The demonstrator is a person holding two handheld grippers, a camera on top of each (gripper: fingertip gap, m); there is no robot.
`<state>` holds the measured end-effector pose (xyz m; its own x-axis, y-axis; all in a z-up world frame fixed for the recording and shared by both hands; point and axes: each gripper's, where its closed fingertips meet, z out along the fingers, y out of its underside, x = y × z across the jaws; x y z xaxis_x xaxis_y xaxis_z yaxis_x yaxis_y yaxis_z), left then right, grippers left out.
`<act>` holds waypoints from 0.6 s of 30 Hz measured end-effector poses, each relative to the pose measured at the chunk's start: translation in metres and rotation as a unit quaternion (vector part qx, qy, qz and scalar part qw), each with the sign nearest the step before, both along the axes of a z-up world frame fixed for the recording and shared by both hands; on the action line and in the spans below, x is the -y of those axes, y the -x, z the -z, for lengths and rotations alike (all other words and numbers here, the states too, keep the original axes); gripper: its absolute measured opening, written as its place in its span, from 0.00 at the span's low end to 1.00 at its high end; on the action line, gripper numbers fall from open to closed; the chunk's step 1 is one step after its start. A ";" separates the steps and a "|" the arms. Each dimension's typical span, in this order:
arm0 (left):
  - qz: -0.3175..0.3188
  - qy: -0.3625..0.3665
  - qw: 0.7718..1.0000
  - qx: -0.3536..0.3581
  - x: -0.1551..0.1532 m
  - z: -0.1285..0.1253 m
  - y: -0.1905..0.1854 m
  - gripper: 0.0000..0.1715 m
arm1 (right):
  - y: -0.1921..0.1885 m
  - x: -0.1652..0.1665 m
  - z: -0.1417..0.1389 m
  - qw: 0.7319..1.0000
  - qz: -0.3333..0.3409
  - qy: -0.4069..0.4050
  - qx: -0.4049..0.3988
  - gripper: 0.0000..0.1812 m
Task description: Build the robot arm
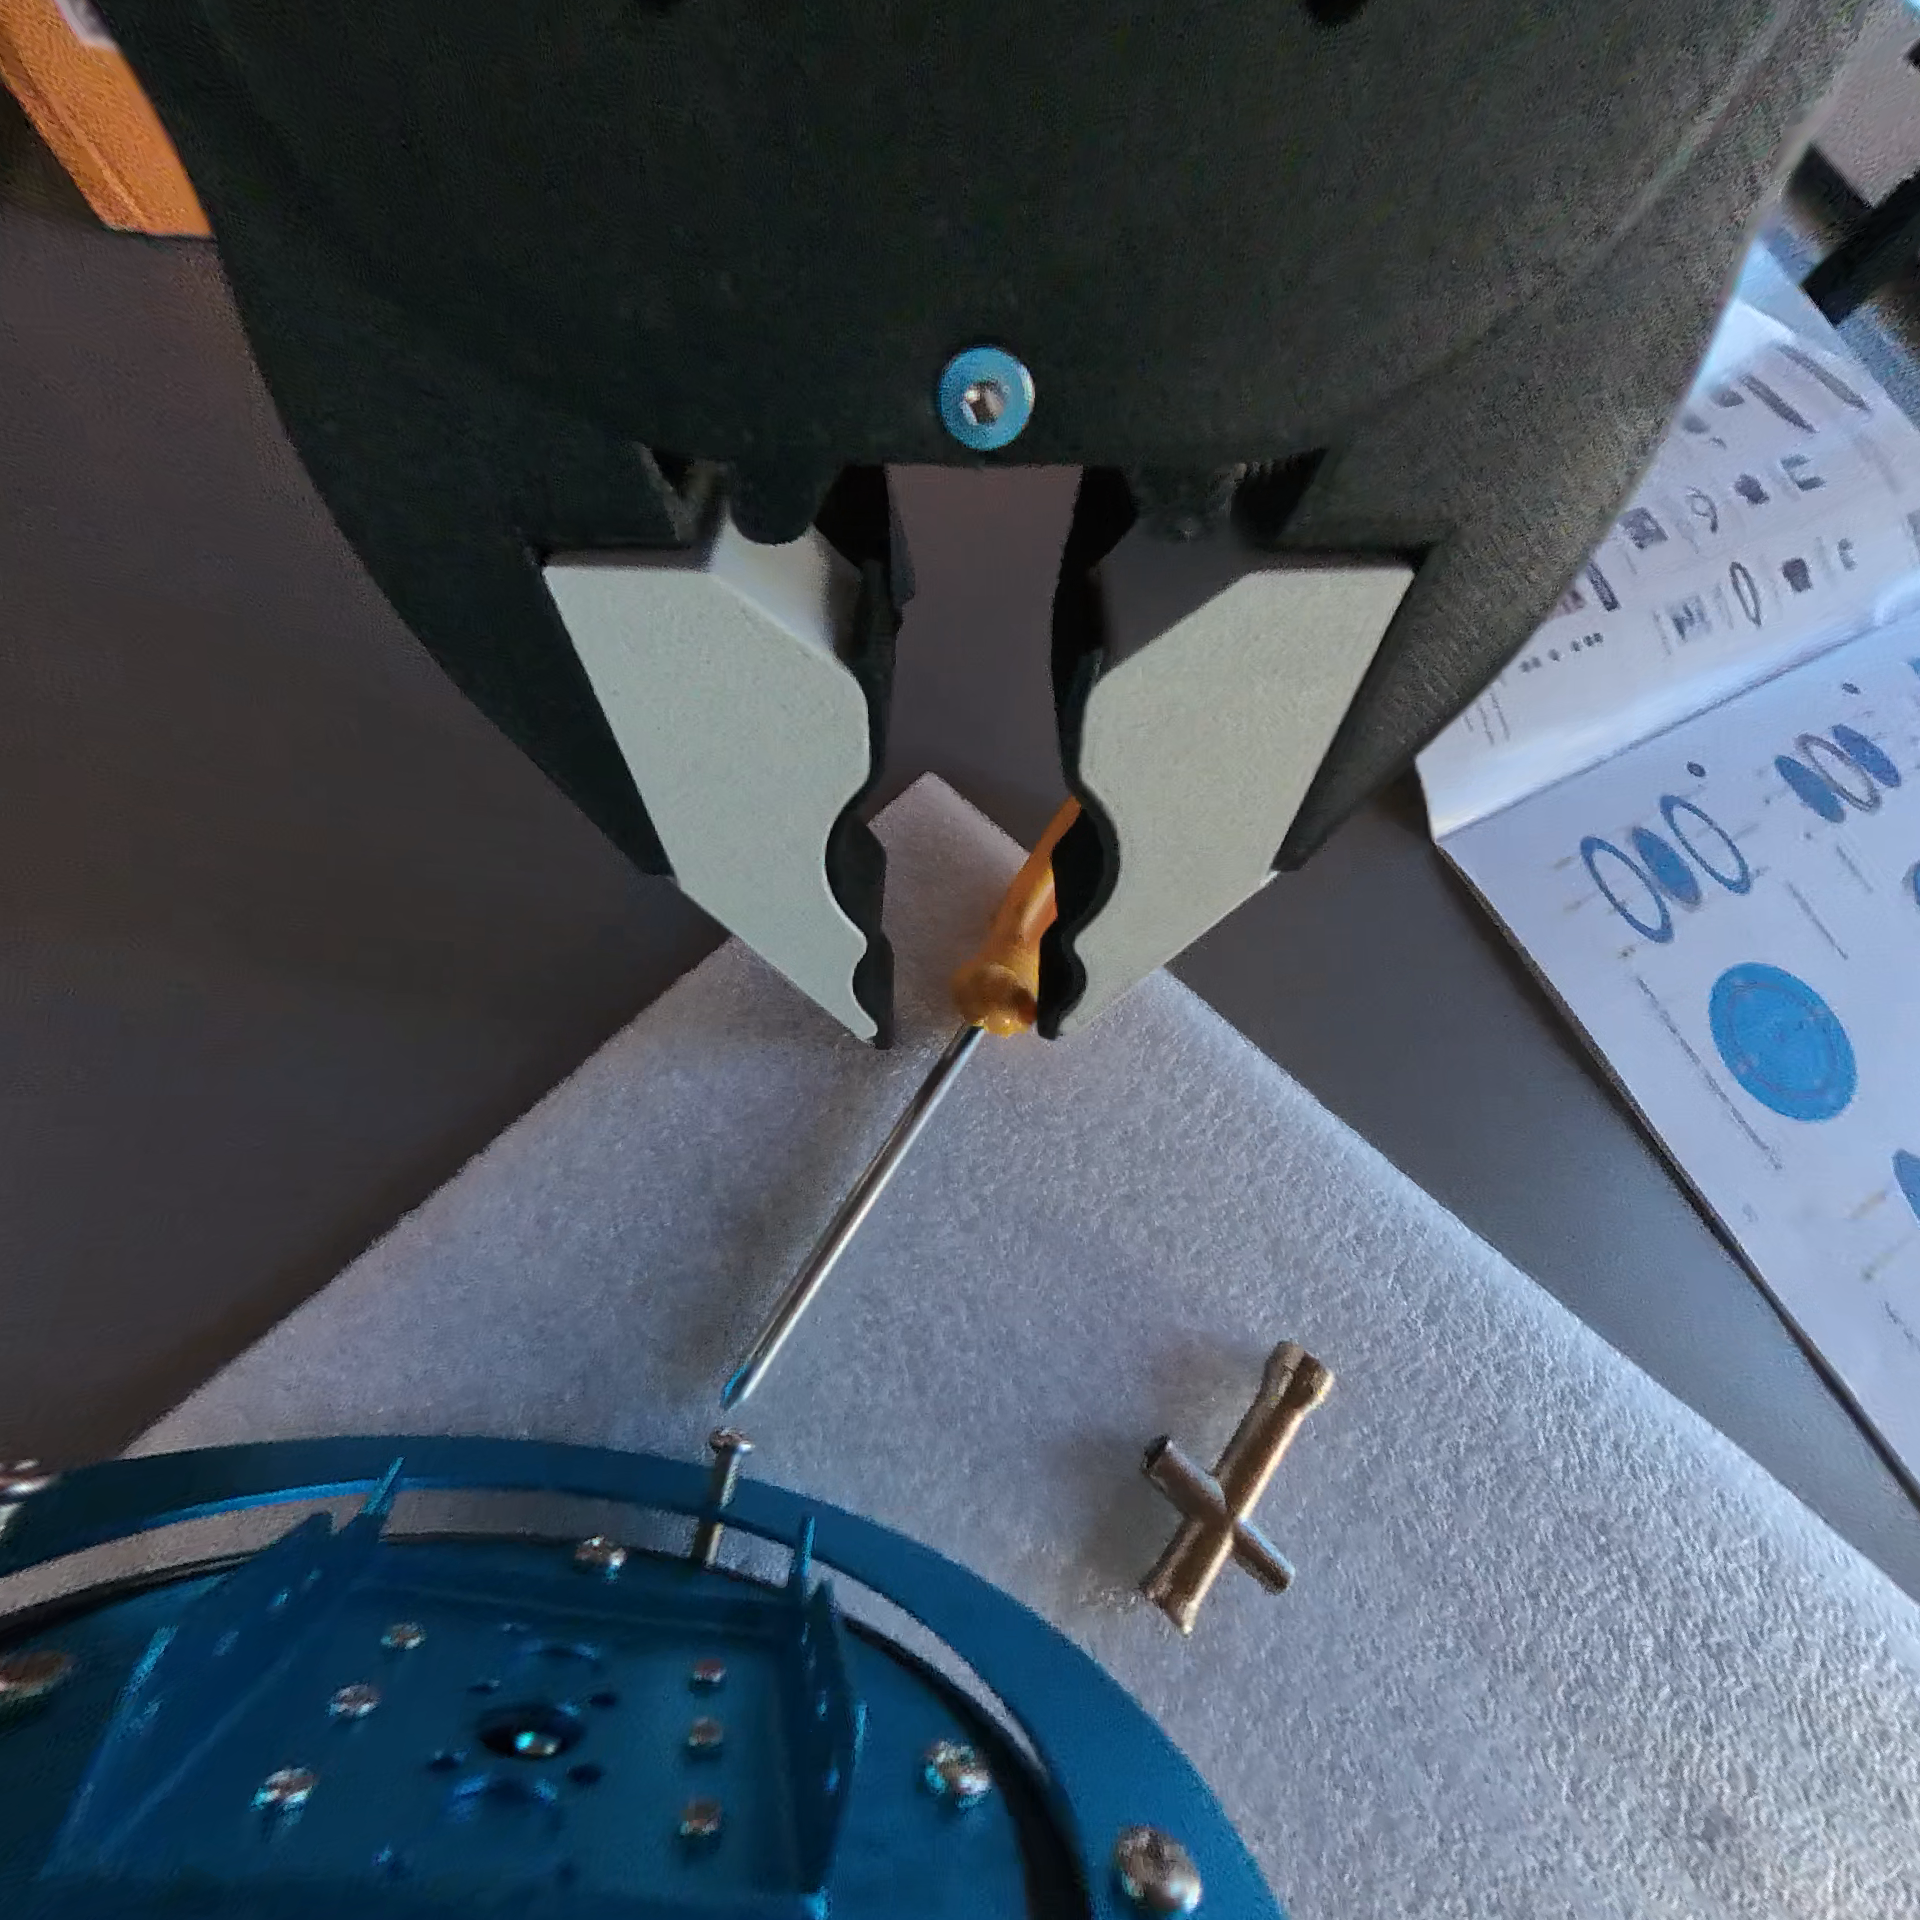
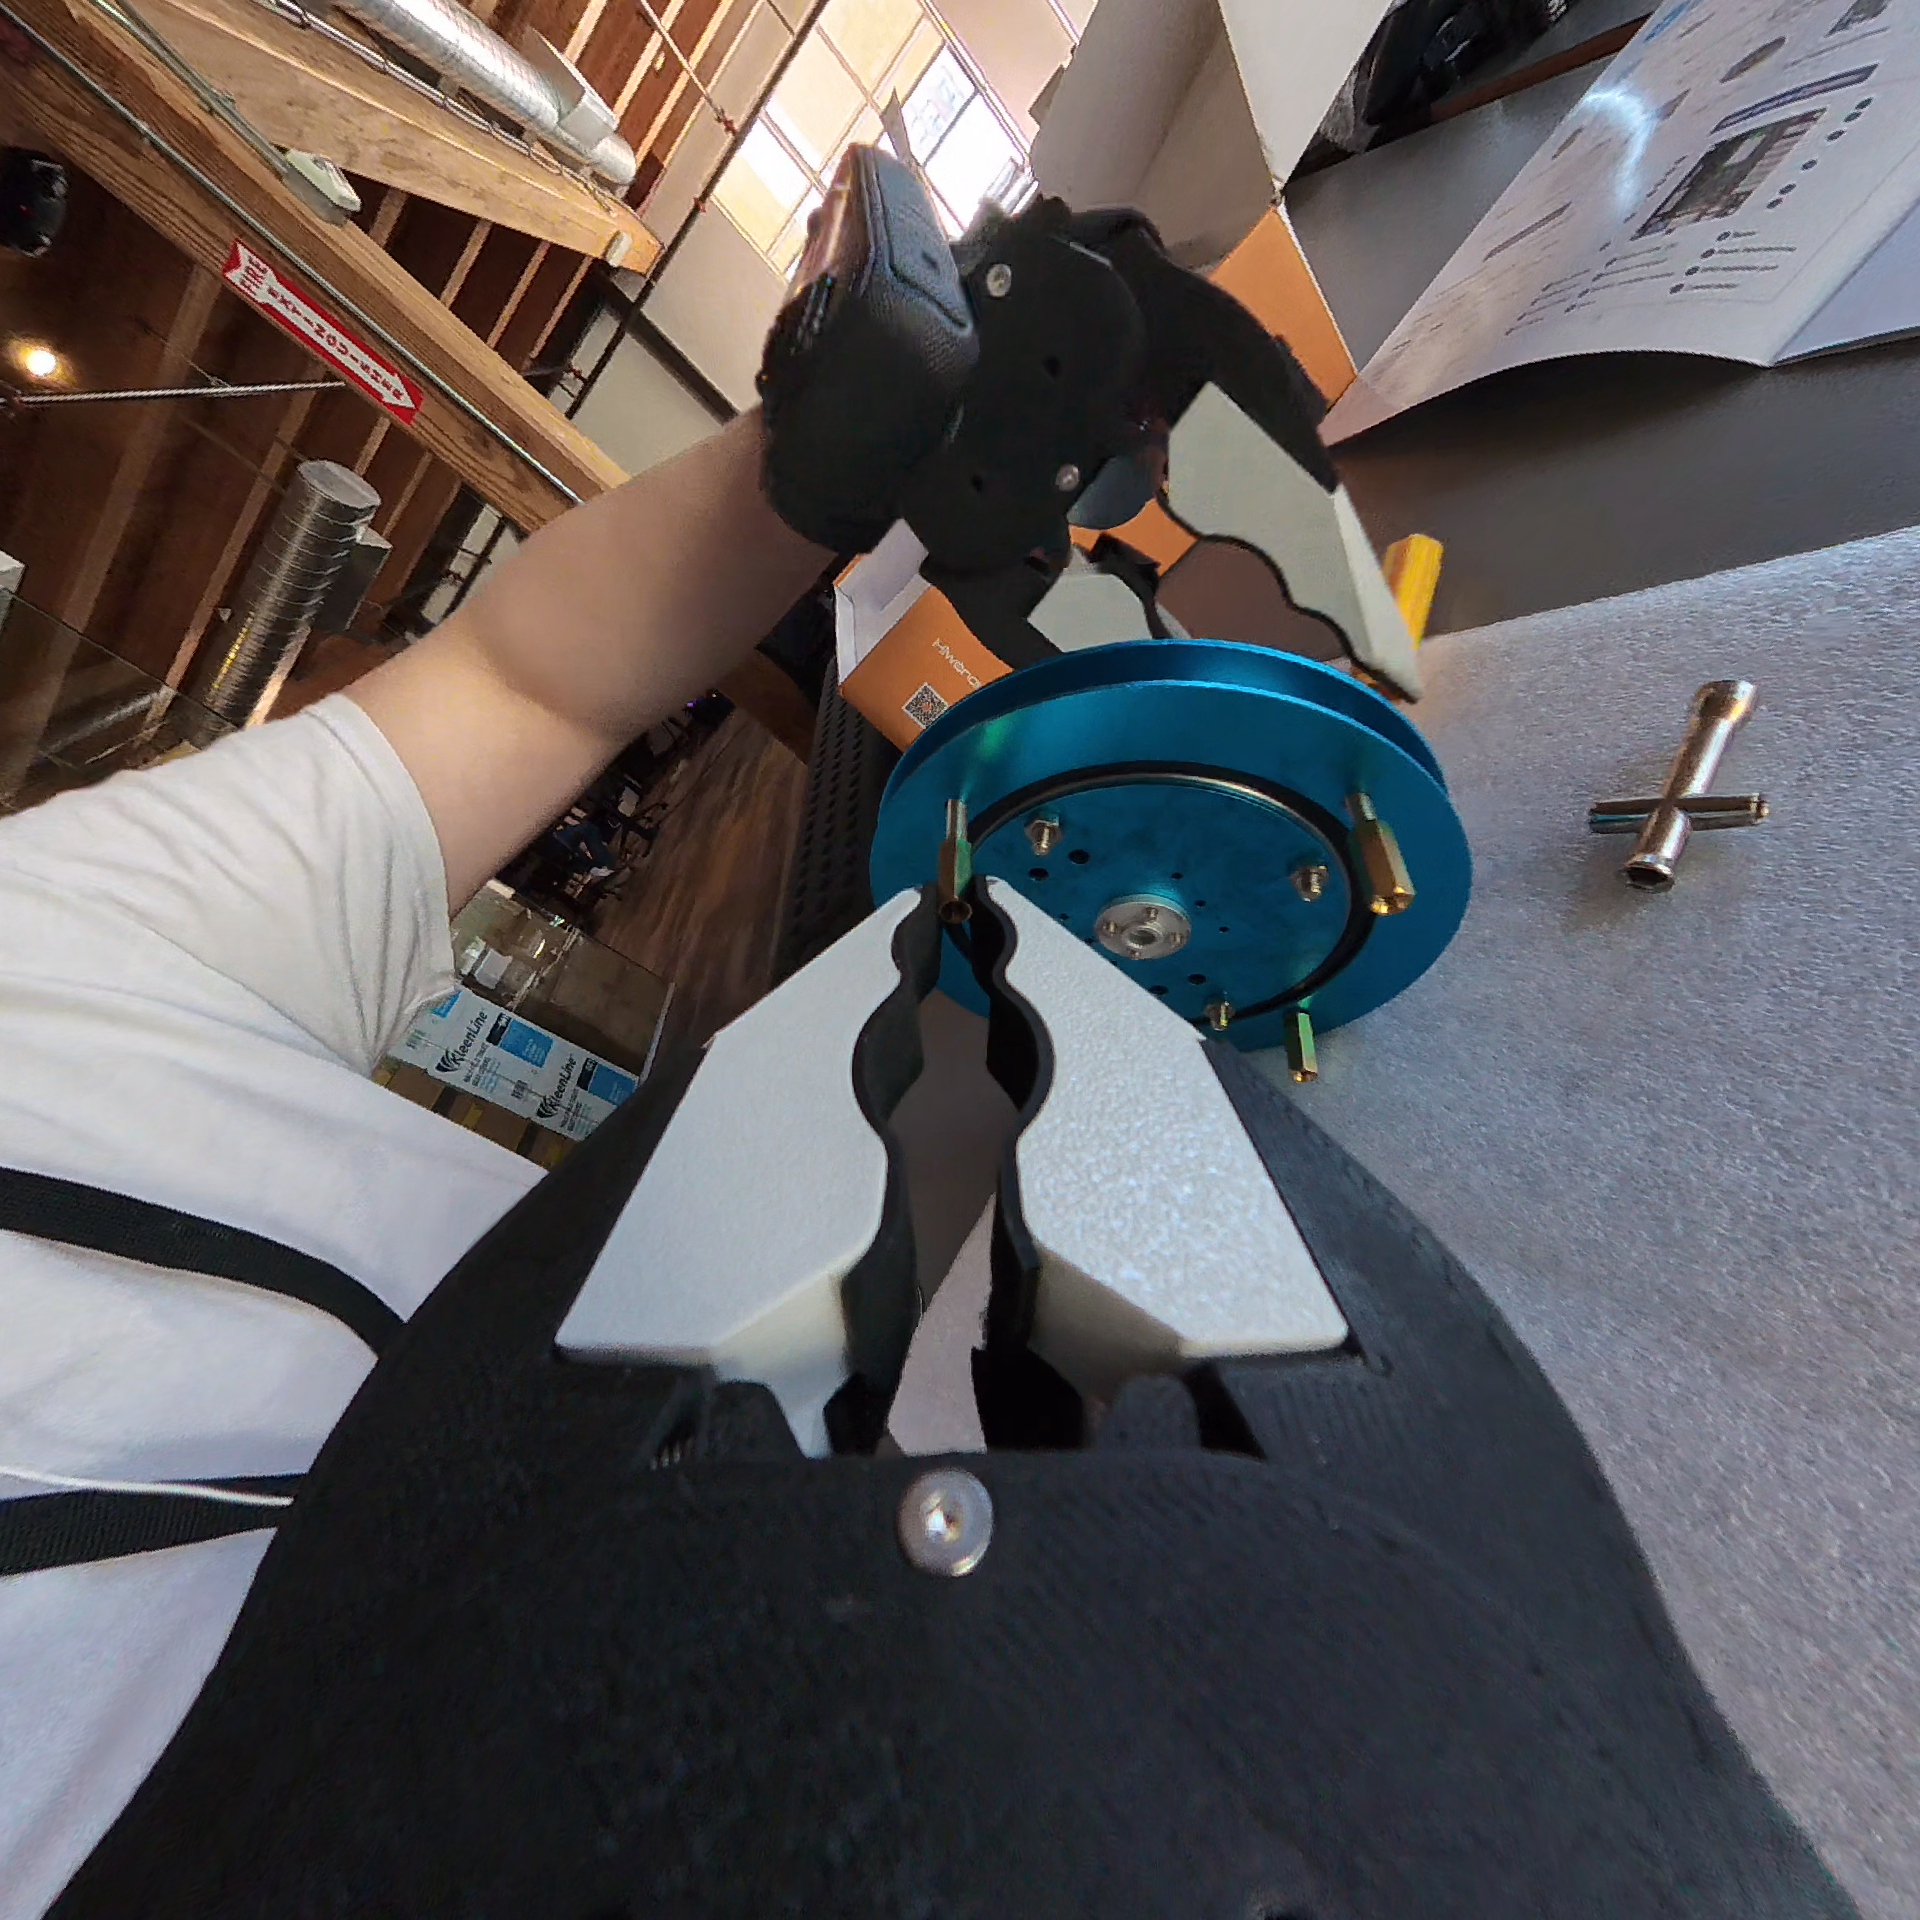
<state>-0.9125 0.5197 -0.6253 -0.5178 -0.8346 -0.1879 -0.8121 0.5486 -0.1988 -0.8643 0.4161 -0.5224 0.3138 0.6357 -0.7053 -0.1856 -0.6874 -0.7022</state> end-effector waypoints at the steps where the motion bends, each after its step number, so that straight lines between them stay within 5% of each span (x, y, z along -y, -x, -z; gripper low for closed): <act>1: 0.007 -0.002 1.000 -0.002 0.000 -0.001 -0.001 0.15 | 0.001 0.000 0.000 1.000 -0.002 0.000 0.001 0.02; 13: -0.083 0.056 0.995 0.028 0.003 -0.017 0.023 0.10 | 0.004 0.001 -0.001 1.000 -0.014 0.002 -0.008 0.02; 18: -0.033 0.085 0.994 0.063 0.036 -0.025 0.006 0.17 | 0.001 0.000 0.000 1.000 -0.012 0.006 -0.004 0.02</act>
<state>-0.9186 0.4839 -0.6000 -0.4429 -0.8908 -0.1017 -0.8077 0.4457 -0.3859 -0.8653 0.4156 -0.5224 0.2929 0.6345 -0.7153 -0.1739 -0.7003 -0.6924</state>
